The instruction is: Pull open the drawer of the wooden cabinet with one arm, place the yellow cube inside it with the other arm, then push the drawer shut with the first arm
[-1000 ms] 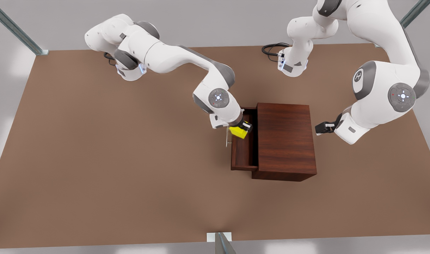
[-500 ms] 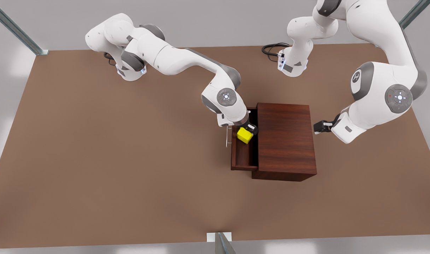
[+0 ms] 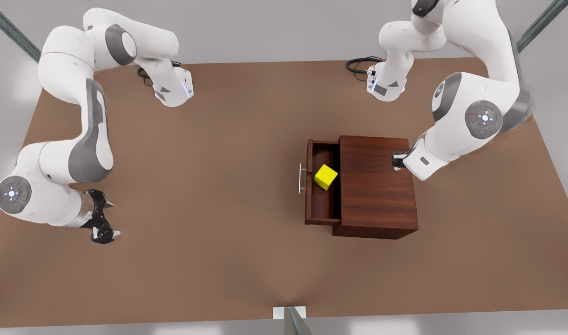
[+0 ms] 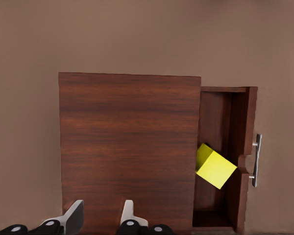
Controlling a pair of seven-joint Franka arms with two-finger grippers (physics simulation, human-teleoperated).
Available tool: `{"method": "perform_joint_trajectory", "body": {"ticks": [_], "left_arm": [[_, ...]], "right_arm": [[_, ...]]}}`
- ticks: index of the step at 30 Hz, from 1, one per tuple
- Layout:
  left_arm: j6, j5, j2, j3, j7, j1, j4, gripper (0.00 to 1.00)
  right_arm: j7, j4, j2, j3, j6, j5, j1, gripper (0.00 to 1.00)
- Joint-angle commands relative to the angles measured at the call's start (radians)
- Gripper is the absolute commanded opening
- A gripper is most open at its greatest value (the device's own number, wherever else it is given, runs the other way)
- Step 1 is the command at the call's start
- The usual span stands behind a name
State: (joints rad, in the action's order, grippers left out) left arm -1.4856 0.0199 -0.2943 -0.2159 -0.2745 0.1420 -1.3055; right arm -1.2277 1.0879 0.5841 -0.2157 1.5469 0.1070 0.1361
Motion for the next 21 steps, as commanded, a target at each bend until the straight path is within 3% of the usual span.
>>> {"method": "perform_joint_trajectory", "body": {"ticks": [1, 3, 4, 5, 6, 7, 10, 15, 17, 21], "left_arm": [[0.005, 0.006, 0.001, -0.01, -1.101, 0.115, 0.005, 0.0], [-0.041, 0.012, -0.006, -0.01, -1.405, 0.251, 0.022, 0.0], [-0.088, 0.006, -0.017, -0.01, -1.554, 0.307, 0.022, 0.0], [-0.13, 0.006, -0.025, -0.01, -1.664, 0.344, 0.022, 0.0], [-0.171, 0.005, -0.042, -0.01, -1.736, 0.369, 0.02, 0.0], [-0.216, 0.003, -0.057, -0.008, -1.81, 0.392, 0.02, 0.0], [-0.252, -0.008, -0.108, -0.008, -1.894, 0.427, 0.02, 0.0], [-0.496, -0.101, -0.241, -0.005, -2.074, 0.53, 0.035, 0.0], [-0.516, -0.143, -0.281, -0.003, -2.072, 0.536, 0.035, 0.0], [-0.545, -0.159, -0.315, 0.001, -2.08, 0.538, 0.034, 0.0]], "right_arm": [[1.153, 0.105, -0.043, 0.051, -0.008, 0.034, -0.016, 1.0], [1.295, 0.118, -0.056, 0.447, -0.01, -0.178, -0.274, 1.0], [1.278, 0.15, -0.084, 0.44, 0.01, -0.17, -0.253, 1.0], [1.217, 0.144, -0.084, 0.333, 0.009, -0.15, -0.167, 1.0], [1.174, 0.145, -0.084, 0.15, 0.007, -0.046, -0.05, 1.0], [1.182, 0.147, -0.082, 0.082, 0.01, -0.026, -0.004, 1.0], [1.119, 0.141, -0.078, 0.085, 0.012, -0.023, -0.016, 1.0], [1.131, 0.164, -0.098, 0.084, -0.073, -0.03, -0.016, 1.0], [1.136, 0.432, -0.285, 0.085, 0.033, -0.036, 0.011, 1.0], [1.156, 0.392, -0.254, 0.084, 0.05, -0.038, 0.007, 1.0]]}}
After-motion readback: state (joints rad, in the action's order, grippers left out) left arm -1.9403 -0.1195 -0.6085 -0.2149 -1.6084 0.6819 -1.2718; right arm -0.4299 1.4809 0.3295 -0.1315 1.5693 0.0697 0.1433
